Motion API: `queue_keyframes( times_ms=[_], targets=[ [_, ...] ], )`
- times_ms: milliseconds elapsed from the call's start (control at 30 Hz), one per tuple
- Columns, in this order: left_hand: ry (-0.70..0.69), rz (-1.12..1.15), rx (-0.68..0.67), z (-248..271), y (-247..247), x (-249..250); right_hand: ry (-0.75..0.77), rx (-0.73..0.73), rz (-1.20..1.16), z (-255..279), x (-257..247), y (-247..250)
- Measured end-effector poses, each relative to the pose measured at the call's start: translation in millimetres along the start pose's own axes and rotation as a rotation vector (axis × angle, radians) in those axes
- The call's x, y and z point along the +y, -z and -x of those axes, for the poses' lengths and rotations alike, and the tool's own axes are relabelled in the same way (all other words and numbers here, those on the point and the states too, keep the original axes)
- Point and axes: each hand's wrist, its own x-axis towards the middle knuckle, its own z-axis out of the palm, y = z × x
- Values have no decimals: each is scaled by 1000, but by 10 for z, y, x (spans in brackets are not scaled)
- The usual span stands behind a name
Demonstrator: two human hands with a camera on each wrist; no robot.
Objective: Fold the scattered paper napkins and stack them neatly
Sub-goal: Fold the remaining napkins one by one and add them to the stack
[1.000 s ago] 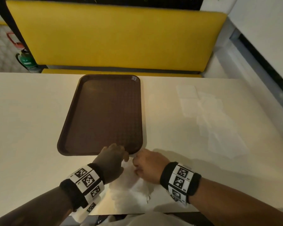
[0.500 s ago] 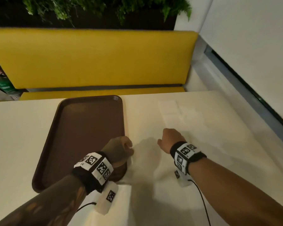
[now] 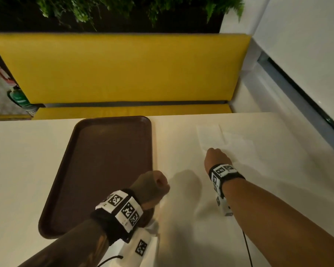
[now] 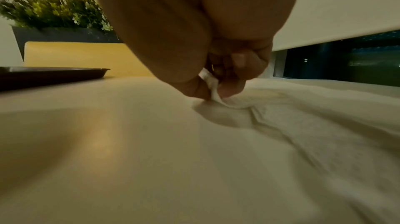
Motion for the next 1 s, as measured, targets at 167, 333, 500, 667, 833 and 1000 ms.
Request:
queue_keyframes(
  times_ms=[167,333,500,667,833,1000],
  targets=[
    [99,492,26,-37,18,123,229,57,-1,365,-242,132],
    [153,653,-8,-62,61,268,442,159,-90,1006,-455,232],
    [67,869,41,23,141,314,641,237,-90,1402,-535,216],
    [-2,932,103,65,202,255,849,329,-92,1536,-565,231],
    [-129,964,100,187,296,205,799,292,-282,1547,-442,365],
    [-173,1035,106,304,457,184,418,225,-760,1288,-214,566]
  ],
)
